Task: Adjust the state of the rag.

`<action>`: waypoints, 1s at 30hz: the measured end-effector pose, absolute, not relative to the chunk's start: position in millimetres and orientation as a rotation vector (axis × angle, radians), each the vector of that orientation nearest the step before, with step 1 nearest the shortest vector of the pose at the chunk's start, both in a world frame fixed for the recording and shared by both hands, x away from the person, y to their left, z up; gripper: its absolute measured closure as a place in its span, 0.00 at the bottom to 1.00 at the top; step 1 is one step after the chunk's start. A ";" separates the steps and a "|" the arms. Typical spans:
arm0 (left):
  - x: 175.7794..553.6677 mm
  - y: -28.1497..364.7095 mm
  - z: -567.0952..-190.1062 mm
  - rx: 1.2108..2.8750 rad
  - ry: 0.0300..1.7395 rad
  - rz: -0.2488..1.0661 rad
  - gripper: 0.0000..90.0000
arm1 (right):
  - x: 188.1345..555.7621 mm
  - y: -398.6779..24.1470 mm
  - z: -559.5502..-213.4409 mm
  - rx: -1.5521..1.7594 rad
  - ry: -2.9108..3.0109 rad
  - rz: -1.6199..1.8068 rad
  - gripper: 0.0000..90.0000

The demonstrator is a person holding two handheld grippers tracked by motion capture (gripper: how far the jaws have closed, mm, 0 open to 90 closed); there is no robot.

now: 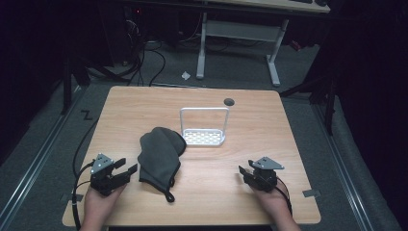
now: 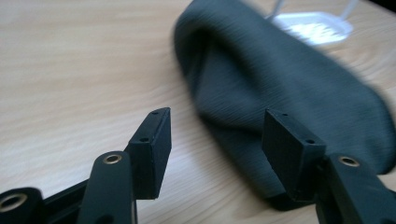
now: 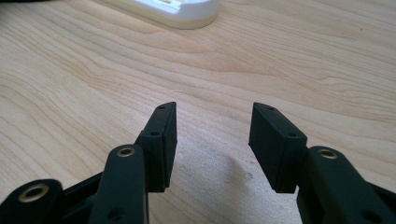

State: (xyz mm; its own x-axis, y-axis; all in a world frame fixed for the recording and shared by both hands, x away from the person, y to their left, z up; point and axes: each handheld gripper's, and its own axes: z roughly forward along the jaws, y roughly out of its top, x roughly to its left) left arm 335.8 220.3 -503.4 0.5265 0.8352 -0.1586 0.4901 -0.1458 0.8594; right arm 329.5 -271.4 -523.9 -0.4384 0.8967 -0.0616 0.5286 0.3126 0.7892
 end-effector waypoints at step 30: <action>320.0 99.1 -511.8 2.168 0.840 0.512 0.41 | 328.6 -268.8 -525.0 1.244 2.113 0.971 0.56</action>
State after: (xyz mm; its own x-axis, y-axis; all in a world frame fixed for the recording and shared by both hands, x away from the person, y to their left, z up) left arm 320.0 99.1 -511.8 0.7057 0.7022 0.0945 0.4057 -0.5098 0.7586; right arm 328.6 -268.8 -525.0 -0.4586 0.8865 -0.0612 0.5308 0.3286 0.7812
